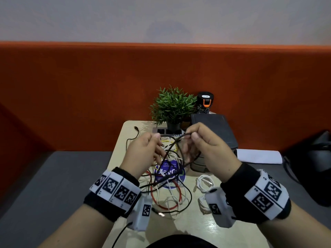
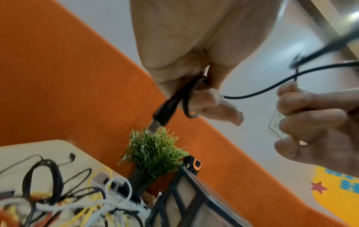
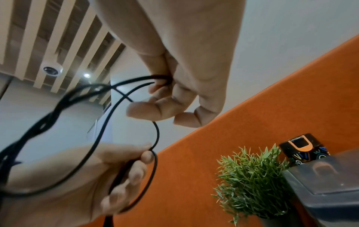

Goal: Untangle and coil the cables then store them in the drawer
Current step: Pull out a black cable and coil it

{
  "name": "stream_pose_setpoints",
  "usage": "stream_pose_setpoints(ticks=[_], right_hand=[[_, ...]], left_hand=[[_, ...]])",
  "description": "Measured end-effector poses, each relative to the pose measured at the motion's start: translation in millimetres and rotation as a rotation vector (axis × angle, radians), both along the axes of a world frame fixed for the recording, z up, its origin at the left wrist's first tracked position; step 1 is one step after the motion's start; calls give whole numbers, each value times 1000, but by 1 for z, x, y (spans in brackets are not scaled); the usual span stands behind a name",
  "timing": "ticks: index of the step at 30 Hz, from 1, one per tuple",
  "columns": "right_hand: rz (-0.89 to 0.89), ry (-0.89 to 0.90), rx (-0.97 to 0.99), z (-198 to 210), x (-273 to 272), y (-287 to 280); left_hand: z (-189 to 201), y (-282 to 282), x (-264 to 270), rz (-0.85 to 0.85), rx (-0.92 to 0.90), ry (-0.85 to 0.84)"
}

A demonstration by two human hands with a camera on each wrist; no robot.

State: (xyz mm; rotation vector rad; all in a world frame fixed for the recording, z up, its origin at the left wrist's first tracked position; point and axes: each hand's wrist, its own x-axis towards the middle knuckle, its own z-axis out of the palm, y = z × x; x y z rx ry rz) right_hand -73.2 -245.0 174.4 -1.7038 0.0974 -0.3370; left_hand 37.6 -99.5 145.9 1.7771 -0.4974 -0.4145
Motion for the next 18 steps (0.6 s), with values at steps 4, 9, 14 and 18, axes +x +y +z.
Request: stream_pose_setpoints(ticks=[4,9,14,18], right_hand=[[-224,-70,109,3,3,-11],[-349,-1,-102,-5,3,-28],[-356,123,-662,-23,-1,-22],[-333,272,-868,-32,0,-19]], left_hand=[[-7,-3,-12,-148,44,78],[1,-2,-18,-177,-197,367],[14,-1,-18,-123,-376,478],[16,-1,-20,-172,-414,516]])
